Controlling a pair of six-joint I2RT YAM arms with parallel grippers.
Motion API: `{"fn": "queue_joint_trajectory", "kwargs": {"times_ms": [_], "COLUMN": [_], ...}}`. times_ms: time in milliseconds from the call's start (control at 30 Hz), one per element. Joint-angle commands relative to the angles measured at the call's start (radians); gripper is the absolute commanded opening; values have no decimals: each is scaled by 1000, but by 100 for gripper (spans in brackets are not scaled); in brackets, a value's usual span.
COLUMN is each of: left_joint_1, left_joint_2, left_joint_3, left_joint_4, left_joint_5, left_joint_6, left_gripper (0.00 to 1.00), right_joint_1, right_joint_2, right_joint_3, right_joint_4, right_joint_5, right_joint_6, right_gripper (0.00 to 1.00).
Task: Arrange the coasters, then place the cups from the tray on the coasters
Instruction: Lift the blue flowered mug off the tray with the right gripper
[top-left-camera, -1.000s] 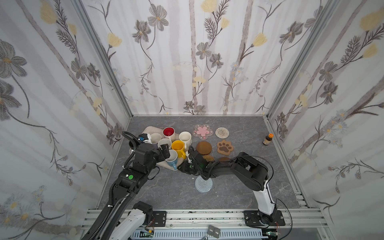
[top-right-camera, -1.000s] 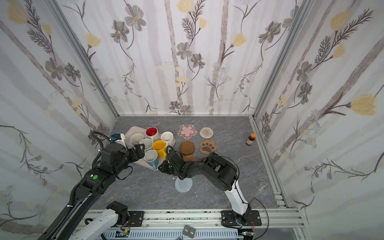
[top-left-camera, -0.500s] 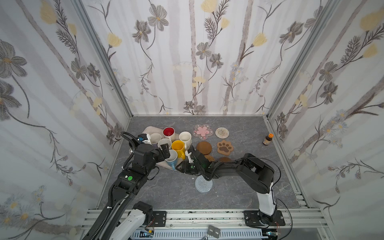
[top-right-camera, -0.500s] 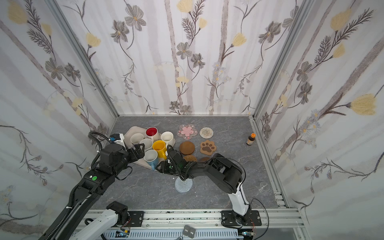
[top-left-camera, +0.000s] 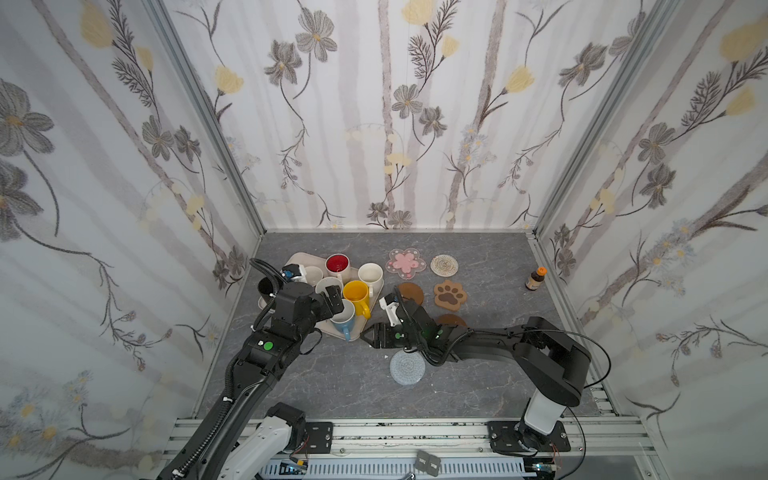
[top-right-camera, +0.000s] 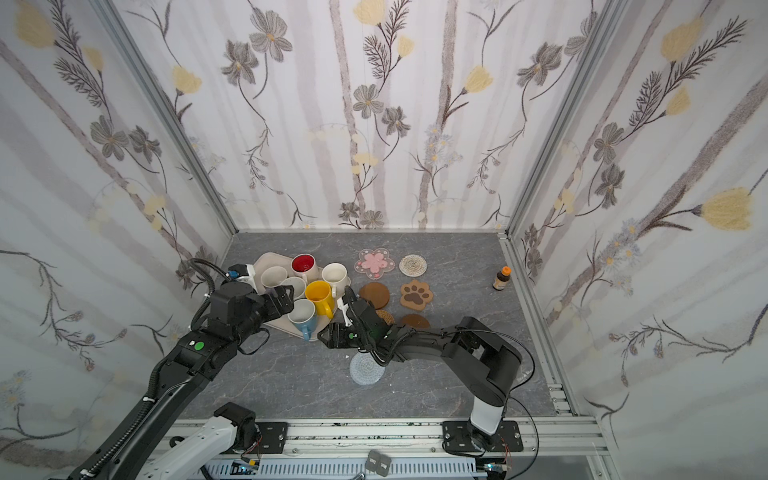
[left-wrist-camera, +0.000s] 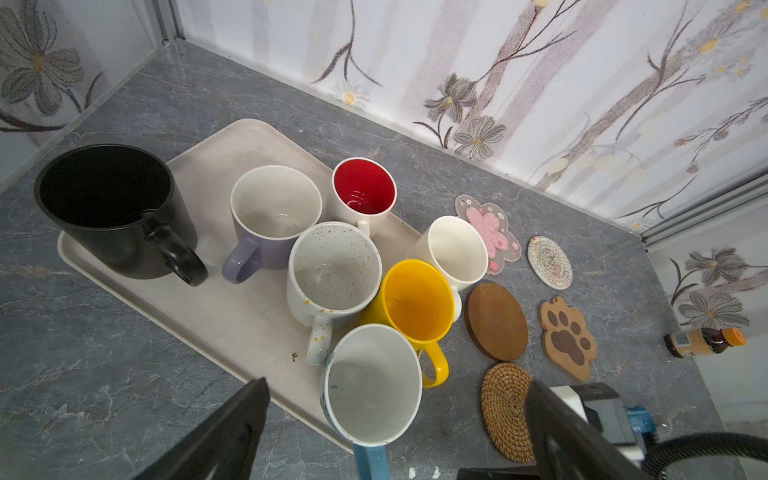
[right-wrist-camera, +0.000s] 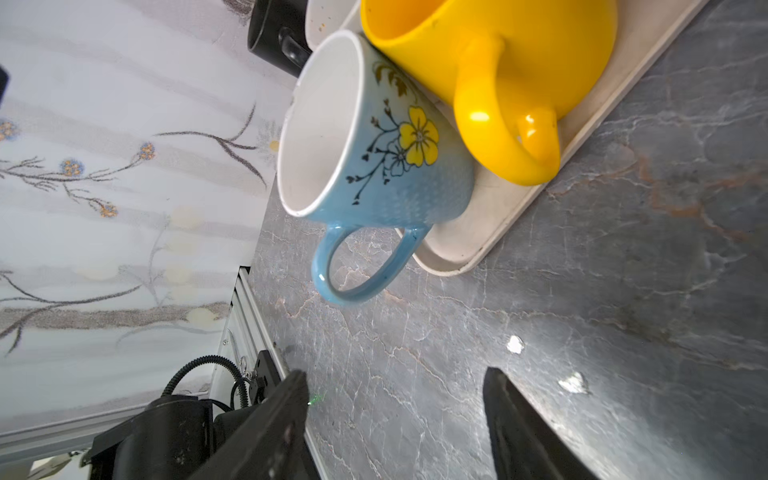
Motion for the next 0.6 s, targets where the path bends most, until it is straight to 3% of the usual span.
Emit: {"fn": "queue_joint_trajectory", "kwargs": {"times_ms": [0, 267, 433, 567], "left_joint_1": [2, 8, 12, 18], "left_joint_2": [18, 28, 20, 9], "left_joint_3": [14, -2, -38, -68], "left_joint_4": [38, 43, 43, 41], "left_joint_5": [-19, -24, -27, -28], "left_joint_6": [15, 20, 19, 17], "left_gripper": [98, 98, 98, 97], "right_joint_1": [-5, -35, -42, -38], "right_joint_2": [-37, 4, 82, 125], "right_joint_3": [28, 251, 402, 481], "right_joint_4": [-117, -474, -603, -657], "right_joint_5": [25, 151, 227, 233], "right_joint_6": [-187, -457, -529, -540], "right_gripper": [64, 51, 52, 61]}}
